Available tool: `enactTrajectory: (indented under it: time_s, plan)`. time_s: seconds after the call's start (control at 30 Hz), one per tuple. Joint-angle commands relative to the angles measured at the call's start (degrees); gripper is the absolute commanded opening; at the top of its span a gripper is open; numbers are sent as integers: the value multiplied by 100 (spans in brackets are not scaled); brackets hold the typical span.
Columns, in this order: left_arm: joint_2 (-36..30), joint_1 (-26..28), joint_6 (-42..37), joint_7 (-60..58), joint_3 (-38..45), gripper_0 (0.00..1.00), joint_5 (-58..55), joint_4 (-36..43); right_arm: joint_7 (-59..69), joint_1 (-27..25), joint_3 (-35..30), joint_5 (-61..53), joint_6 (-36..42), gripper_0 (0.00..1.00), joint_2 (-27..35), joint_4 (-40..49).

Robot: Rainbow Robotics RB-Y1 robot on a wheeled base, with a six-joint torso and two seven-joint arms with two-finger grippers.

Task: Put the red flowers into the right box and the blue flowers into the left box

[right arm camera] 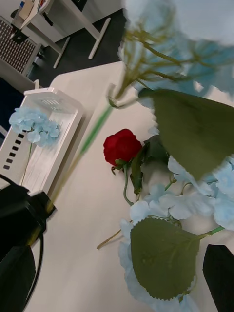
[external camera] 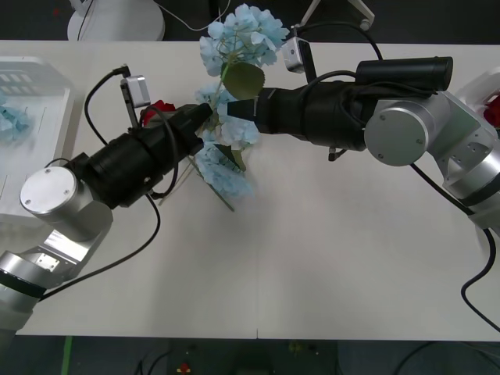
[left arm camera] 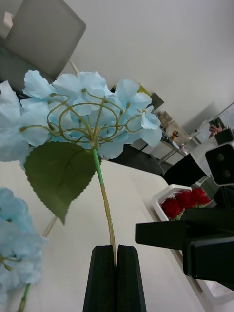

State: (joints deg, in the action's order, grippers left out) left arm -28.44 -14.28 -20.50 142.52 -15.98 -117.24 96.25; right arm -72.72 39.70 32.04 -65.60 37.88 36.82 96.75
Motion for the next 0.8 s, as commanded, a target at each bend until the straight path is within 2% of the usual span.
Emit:
enactTrajectory:
  time_s: [0.03,0.4,0.6,0.7,0.8]
  plan:
    - [-293,83,-692,206,982,0,52,-150,-32,248,21,-58,-70,100,422,362]
    - [-531,57,-2248,-304,3145,0,1380,-889,-322,29,-49,-374,-70,100,1503,1091]
    - [-812,57,-2406,-1165,3900,0,2751,-1003,-1350,-349,-401,-945,-26,100,1890,1206]
    - [-1014,57,-2415,-1535,4252,0,3313,-1108,-1965,-569,-901,-1517,562,100,1978,1153]
    - [-1243,57,-2503,-1833,4560,0,3761,-1319,-2563,-622,-1587,-2150,1564,100,1987,881]
